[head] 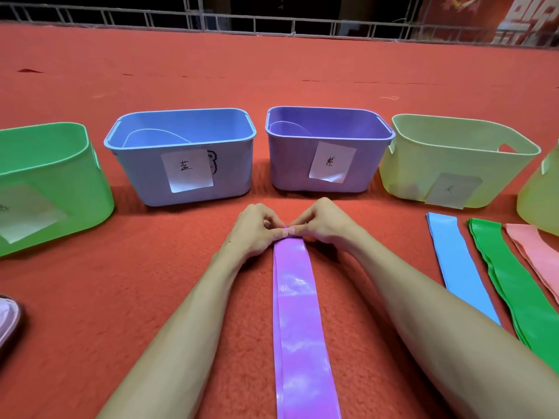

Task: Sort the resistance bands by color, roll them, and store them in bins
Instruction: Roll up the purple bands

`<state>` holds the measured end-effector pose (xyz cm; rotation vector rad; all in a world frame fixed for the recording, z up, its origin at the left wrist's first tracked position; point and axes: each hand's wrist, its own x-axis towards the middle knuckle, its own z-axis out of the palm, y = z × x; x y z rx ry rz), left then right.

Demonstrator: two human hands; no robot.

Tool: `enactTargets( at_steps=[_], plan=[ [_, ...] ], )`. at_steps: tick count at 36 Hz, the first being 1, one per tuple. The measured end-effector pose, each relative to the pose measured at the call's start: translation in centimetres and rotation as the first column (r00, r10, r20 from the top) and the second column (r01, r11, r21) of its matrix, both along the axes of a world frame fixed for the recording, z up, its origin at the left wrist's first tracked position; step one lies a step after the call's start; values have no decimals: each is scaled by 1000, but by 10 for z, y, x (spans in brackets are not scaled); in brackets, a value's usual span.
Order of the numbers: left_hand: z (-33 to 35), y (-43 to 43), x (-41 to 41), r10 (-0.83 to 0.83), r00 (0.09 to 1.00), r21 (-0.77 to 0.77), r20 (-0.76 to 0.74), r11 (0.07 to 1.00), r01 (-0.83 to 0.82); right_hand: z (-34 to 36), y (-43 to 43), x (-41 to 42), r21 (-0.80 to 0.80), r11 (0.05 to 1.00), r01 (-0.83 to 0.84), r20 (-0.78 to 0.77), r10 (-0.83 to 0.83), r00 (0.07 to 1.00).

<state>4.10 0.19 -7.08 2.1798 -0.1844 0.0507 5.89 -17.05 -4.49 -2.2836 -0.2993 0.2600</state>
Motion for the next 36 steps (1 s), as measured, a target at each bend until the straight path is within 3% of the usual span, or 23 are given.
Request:
enactTargets(
  at_steps=[10,21,29,36],
  plan=[
    [3,-2,-3,-31,998,-60,-59,998,27,-7,2,-4,-19,999,37,71,-36,997],
    [4,-4,-7,-7,1000,39,3,999,7,-14,2,-12,-1,1000,30,152,-29,988],
    [14,-8,-15,22,1000,121,18,992,-24,12,-3,-6,-9,998,-68,-36,68,997],
    [8,-8,-16,44,998,101,51,994,-49,12,8,-12,-148,989,-23,125,42,991]
  ],
)
